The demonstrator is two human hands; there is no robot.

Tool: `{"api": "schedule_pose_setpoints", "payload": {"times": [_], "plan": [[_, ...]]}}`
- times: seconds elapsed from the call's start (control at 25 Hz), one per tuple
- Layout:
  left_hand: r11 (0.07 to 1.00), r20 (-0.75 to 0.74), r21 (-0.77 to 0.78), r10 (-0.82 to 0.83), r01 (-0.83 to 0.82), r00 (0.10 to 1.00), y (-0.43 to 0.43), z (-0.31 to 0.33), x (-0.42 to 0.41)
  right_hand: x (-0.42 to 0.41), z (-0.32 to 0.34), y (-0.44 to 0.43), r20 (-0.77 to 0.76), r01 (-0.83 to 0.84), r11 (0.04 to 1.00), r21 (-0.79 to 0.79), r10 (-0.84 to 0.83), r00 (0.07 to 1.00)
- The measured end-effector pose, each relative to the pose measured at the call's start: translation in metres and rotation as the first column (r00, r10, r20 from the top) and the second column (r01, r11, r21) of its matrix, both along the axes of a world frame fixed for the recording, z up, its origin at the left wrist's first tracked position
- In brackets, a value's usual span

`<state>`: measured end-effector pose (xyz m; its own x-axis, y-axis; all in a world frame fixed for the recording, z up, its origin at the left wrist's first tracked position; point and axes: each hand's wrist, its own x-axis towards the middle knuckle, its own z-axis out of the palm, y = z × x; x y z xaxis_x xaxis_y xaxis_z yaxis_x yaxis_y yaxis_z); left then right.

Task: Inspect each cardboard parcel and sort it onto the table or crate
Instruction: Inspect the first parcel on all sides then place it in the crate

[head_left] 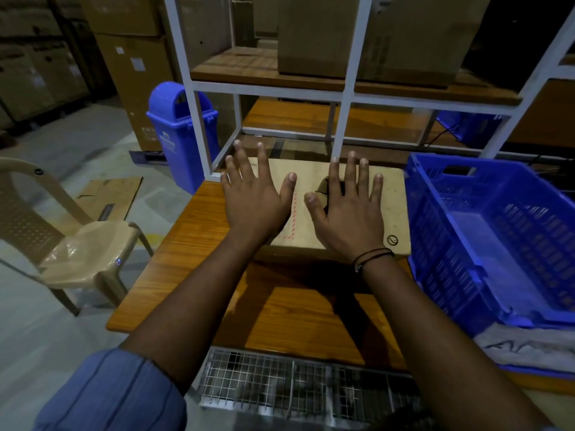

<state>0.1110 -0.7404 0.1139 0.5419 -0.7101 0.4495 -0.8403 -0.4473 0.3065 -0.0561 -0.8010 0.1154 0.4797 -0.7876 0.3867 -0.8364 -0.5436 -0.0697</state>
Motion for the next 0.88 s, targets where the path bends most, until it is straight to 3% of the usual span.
{"api": "schedule_pose_setpoints", "payload": {"times": [0.28,0.4,0.52,0.6,0.72,0.88], "plan": [[0.999,-0.028,-0.011,-0.043,0.043,0.999,0.004,0.005,-0.001,-0.022,-0.002,-0.011,0.025,0.069,0.997,-0.027,-0.068,0.997],[0.995,-0.039,0.006,-0.102,0.103,0.994,0.009,0.009,0.001,-0.023,0.000,-0.013,0.163,0.044,0.999,-0.018,-0.041,0.986],[0.987,-0.116,0.037,-0.150,0.155,0.982,0.017,0.009,0.014,-0.039,0.001,-0.009,0.326,0.181,0.979,0.094,-0.202,0.924],[0.993,-0.285,0.002,-0.116,0.121,0.952,0.024,0.004,0.021,-0.056,-0.003,-0.004,0.361,0.202,0.946,0.254,-0.287,0.887],[0.999,-0.459,-0.042,-0.014,-0.005,0.888,0.029,0.000,0.023,-0.077,-0.009,-0.001,0.575,0.040,0.881,0.472,-0.342,0.743],[0.965,-0.435,-0.262,-0.121,0.003,0.892,0.038,0.016,0.015,-0.084,-0.002,-0.005,0.758,-0.060,0.889,0.453,-0.349,0.550]]}}
